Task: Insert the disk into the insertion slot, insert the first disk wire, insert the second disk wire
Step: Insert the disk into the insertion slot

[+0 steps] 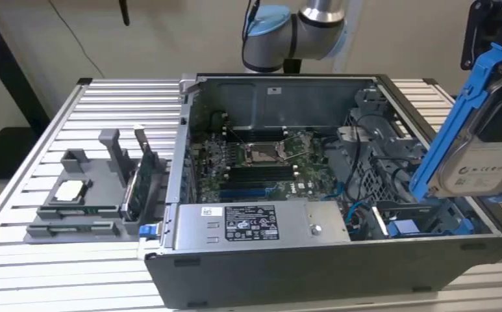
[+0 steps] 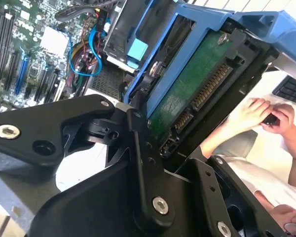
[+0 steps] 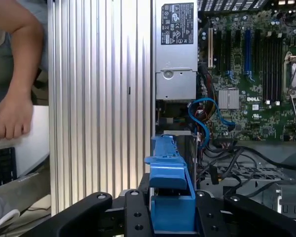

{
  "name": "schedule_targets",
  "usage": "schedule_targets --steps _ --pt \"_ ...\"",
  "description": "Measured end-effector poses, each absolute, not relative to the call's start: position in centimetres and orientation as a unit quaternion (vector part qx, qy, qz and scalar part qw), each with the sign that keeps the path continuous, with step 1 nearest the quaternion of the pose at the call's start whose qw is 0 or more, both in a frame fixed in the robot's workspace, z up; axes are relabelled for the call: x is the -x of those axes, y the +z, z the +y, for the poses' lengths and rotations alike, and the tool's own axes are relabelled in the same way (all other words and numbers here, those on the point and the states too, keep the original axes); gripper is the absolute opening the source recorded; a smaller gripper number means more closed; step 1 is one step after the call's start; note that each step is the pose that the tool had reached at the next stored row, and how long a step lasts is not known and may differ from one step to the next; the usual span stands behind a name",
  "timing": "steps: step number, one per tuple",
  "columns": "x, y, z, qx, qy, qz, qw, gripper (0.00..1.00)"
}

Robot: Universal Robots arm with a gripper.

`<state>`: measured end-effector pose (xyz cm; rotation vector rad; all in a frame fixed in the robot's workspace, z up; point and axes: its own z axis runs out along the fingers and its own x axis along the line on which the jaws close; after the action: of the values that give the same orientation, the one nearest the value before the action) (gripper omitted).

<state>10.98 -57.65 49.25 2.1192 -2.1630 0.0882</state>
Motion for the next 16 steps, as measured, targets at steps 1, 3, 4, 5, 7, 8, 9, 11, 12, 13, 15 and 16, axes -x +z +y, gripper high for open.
schedule_targets --steps 1,3,4,5,7,8,9,11,12,13,15,16 --pt "-10.98 49.25 -57.65 -0.698 0.029 -0.713 0.056 0.33" --pt "-10.98 49.25 -57.65 -0.698 0.030 -0.713 0.057 0.33" --pt "-10.98 49.25 -57.65 -0.698 0.031 -0.713 0.058 0.33" --pt "-10.98 49.25 -57.65 -0.698 0.031 -0.713 0.058 0.33" --pt "-10.98 49.25 -57.65 -0.698 0.032 -0.713 0.059 0.33" --pt "-10.98 49.25 -57.65 -0.698 0.032 -0.713 0.059 0.33" --pt "-10.98 49.25 -57.65 -0.698 0.033 -0.713 0.060 0.33" --pt "-10.98 49.25 -57.65 -0.698 0.034 -0.713 0.061 0.33" --pt "-10.98 49.25 -57.65 -0.698 0.034 -0.713 0.061 0.33" --pt "-10.98 49.25 -57.65 -0.698 0.035 -0.713 0.061 0.33" --pt "-10.98 49.25 -57.65 -0.698 0.035 -0.713 0.062 0.33" --pt "-10.98 49.25 -57.65 -0.698 0.036 -0.713 0.063 0.33"
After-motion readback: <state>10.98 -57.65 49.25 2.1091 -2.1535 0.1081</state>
